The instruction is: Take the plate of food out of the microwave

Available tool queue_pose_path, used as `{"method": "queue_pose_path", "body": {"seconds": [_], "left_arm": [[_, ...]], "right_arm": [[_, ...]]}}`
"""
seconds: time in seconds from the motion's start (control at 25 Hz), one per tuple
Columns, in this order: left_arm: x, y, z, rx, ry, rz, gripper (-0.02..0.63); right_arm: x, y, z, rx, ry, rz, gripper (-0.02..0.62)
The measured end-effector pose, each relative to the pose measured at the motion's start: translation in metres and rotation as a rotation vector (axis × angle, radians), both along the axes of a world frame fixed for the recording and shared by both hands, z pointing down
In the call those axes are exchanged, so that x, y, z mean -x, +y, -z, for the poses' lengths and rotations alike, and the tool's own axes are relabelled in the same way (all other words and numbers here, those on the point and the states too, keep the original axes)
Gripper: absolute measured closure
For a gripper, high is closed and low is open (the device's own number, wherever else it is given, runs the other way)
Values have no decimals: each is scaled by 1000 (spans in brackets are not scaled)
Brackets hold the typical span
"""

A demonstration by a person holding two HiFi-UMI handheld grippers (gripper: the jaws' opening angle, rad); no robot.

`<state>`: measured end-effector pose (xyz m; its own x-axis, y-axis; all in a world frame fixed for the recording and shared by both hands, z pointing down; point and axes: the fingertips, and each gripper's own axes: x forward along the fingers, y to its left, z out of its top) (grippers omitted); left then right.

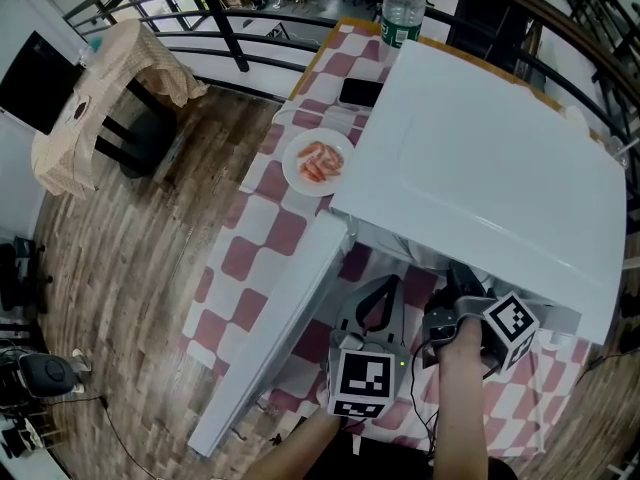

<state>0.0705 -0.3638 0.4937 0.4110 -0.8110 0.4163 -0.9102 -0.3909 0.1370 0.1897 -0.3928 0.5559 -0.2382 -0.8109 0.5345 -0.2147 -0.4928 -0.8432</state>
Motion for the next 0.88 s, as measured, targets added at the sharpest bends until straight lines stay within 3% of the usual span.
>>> {"method": "queue_pose_path", "body": {"seconds": [0.64, 0.76, 0.88], "left_arm": [[-12, 16, 0, 14, 16, -19, 589], [-16, 21, -8, 58, 43, -24, 589], [-17, 25, -24, 157, 116, 3, 589]], "right_arm": [[-8, 45, 9, -13, -32, -32, 578], [-12, 51, 7, -16, -47, -42, 578], [-15, 56, 7, -22, -50, -44, 578]]}}
